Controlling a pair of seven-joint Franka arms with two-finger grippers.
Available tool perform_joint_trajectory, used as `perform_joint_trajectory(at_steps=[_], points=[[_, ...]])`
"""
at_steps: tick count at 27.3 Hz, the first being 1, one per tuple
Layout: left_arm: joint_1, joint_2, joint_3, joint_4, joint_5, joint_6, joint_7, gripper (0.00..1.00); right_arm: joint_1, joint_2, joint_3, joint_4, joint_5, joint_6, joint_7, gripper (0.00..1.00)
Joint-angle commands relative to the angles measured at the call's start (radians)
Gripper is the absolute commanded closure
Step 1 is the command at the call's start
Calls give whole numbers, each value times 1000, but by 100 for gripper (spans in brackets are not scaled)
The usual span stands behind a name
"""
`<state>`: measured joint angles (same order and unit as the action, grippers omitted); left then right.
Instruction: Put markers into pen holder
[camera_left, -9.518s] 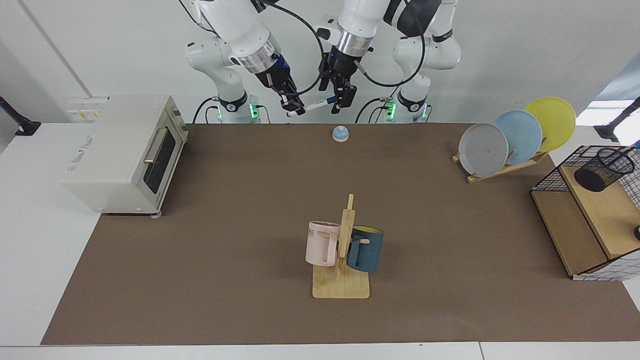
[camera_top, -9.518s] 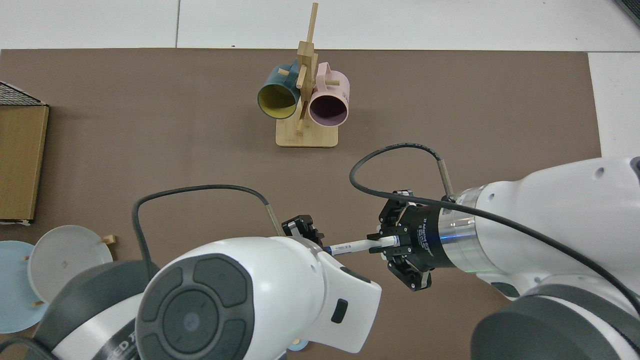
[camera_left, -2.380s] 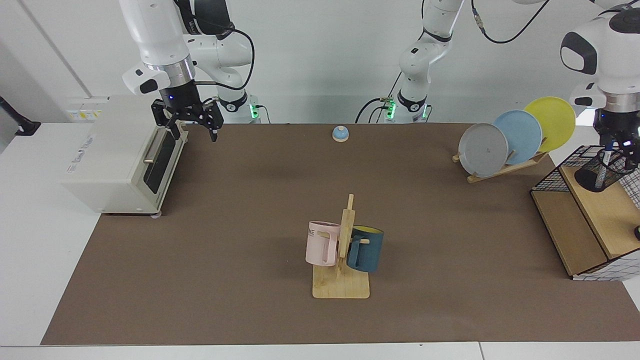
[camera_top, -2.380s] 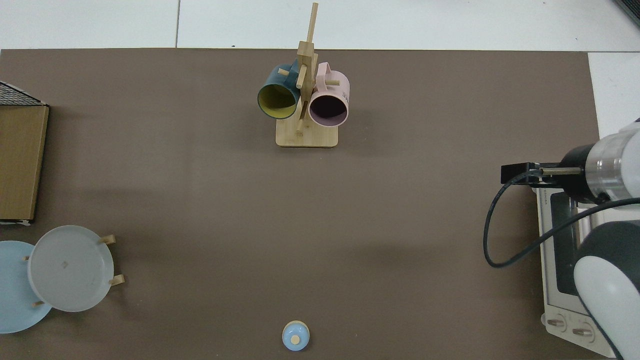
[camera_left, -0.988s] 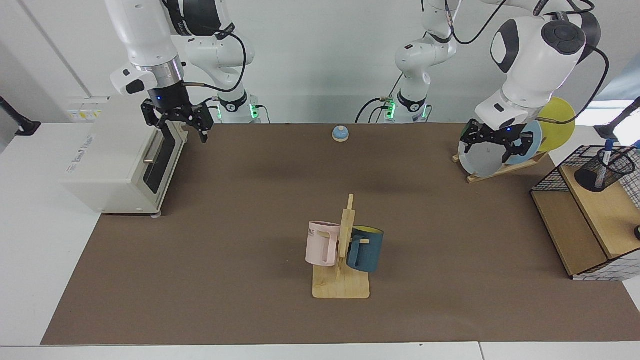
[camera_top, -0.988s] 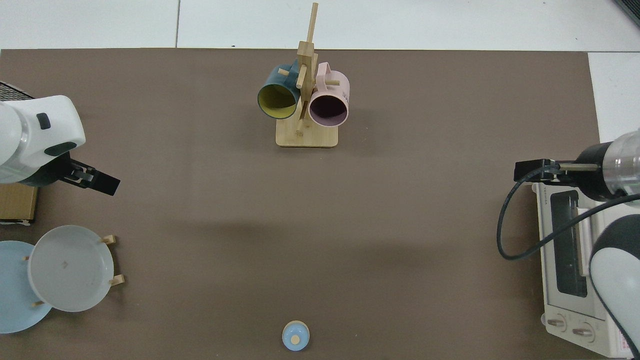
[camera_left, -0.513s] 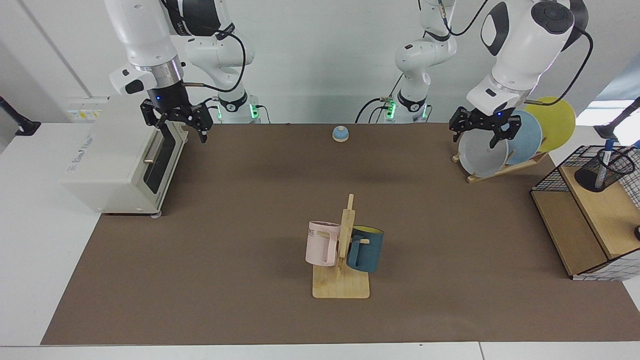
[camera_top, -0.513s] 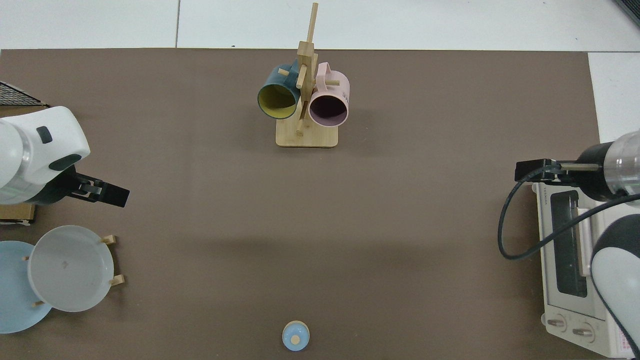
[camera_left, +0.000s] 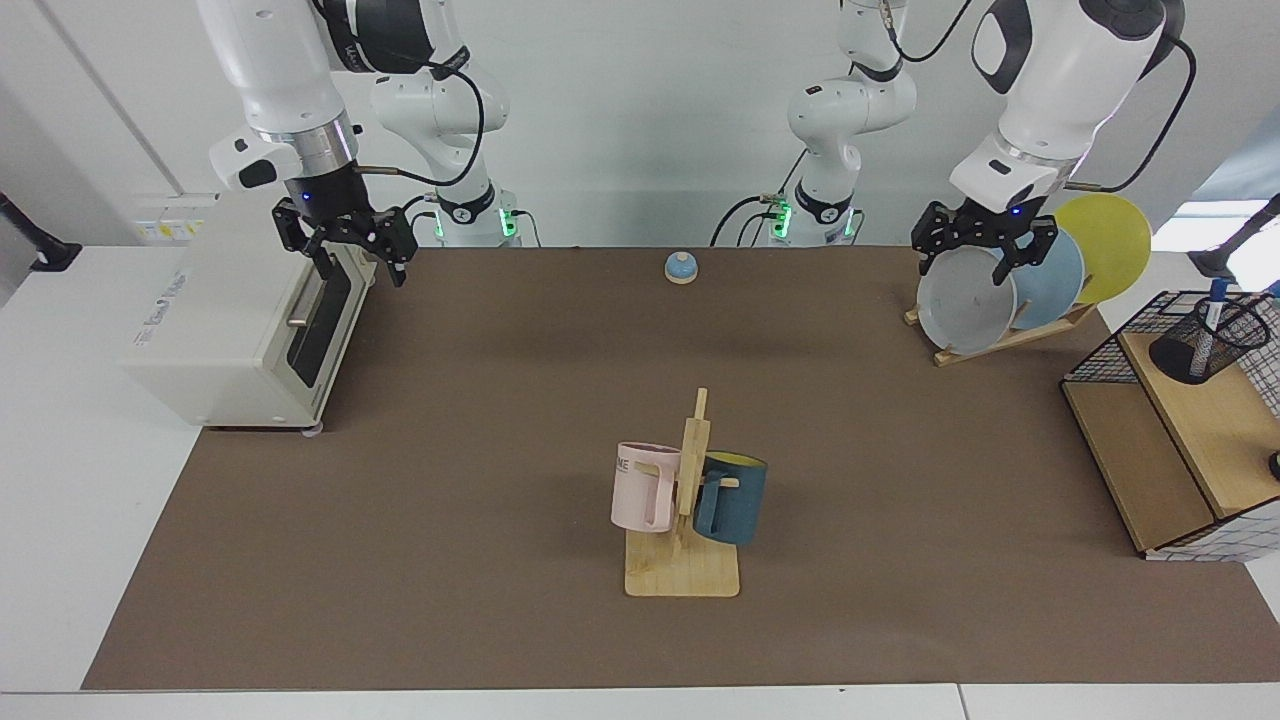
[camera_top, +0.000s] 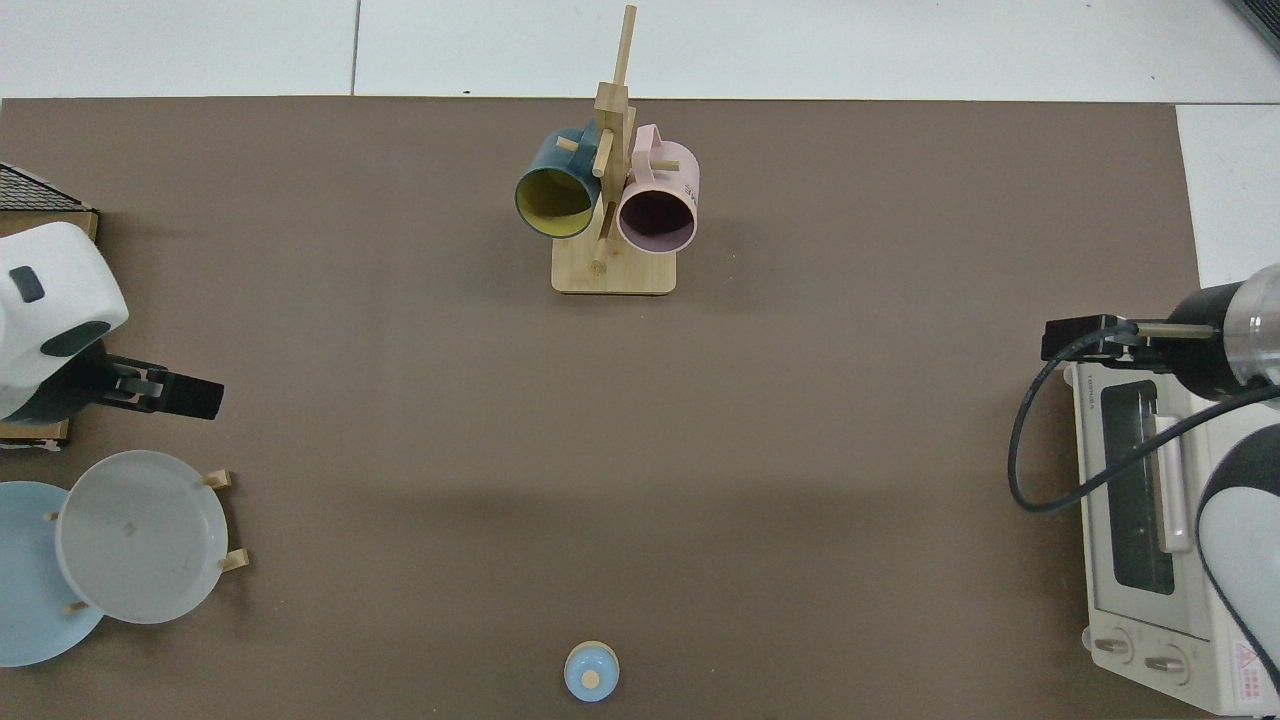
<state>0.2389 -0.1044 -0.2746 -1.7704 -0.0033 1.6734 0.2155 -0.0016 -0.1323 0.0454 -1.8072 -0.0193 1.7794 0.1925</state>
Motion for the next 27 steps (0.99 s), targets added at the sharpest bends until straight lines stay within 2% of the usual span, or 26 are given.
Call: perform_joint_trajectory(at_steps=[1, 5, 12, 18, 23, 27], points=[[-94, 0, 110, 23, -12, 16, 8, 0, -37, 5, 11, 11, -8, -15, -28, 0], [-177, 12, 205, 57, -9, 0, 21, 0, -43, 5, 11, 9, -8, -17, -30, 0], [-200, 37, 236, 89, -6, -27, 68, 0, -43, 5, 11, 9, -8, -15, -28, 0], [-338, 34, 363, 89, -3, -17, 81, 0, -44, 5, 11, 9, -8, -15, -28, 0], [-342, 52, 368, 108, -7, -32, 99, 0, -44, 5, 11, 9, -8, -11, -30, 0], [-339, 97, 370, 158, -10, -66, 110, 0, -44, 5, 11, 9, -8, -11, -30, 0]])
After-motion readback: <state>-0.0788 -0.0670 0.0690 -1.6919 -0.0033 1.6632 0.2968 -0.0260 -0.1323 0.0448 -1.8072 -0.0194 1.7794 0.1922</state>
